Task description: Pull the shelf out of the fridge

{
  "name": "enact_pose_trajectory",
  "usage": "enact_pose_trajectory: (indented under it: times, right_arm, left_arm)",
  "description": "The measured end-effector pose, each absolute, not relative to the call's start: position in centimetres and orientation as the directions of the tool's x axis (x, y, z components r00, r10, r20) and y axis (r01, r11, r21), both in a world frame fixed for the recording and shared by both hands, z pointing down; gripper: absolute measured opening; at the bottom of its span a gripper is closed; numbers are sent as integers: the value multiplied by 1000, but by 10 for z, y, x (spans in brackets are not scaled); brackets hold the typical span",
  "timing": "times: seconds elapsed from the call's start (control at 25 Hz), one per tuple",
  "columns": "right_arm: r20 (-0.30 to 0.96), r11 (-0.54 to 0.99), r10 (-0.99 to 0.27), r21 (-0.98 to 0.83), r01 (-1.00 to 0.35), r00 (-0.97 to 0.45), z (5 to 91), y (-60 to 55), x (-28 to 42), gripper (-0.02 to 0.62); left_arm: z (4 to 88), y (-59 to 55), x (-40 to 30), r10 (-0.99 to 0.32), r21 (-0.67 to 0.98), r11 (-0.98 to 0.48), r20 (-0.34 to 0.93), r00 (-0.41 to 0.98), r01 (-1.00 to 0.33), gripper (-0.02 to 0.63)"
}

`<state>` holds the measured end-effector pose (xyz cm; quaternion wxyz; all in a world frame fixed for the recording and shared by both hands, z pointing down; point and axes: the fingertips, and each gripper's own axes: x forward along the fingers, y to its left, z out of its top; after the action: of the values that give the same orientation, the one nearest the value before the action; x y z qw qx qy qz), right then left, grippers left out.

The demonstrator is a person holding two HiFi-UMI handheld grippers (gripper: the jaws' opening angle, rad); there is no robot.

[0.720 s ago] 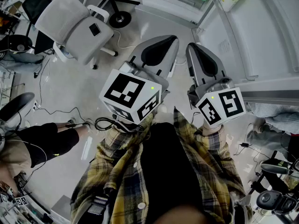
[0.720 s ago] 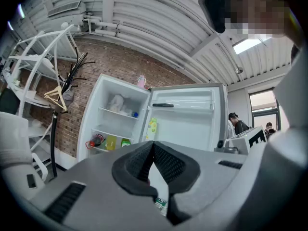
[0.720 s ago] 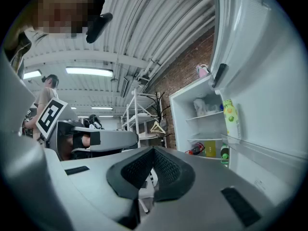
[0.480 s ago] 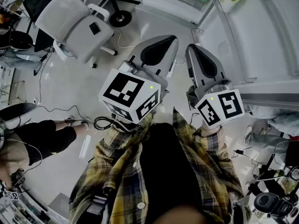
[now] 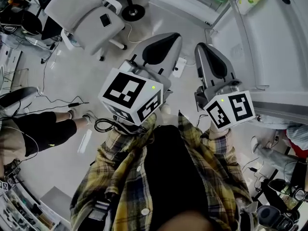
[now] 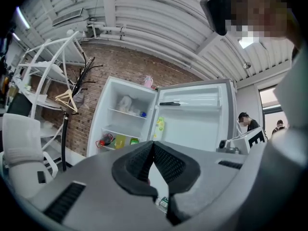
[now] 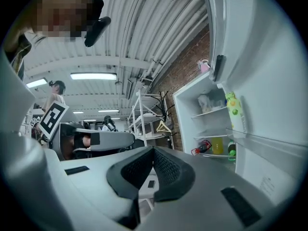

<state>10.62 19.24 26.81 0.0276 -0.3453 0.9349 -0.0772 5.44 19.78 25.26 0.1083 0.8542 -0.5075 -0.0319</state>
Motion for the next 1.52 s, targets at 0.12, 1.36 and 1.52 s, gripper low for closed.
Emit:
enact_pose_trajectory:
  times: [0.12,1.36,1.52]
  right_arm:
    - [0,760,-637,-170,-628,-771,268,193,95,17]
    - [52,573,-799,-231,-786,-598,278,73,-60,17]
    - [59,556,-806,-262,-788,-589,283,61,-54,17]
  left_arm:
    - [253,198,43,-882,220,-447,52,468,-867,3]
    - [271,61,-116,-729,278,-638,81,680,-718,3]
    - [279,48,-111,-718,300,-641,92,690,-706,3]
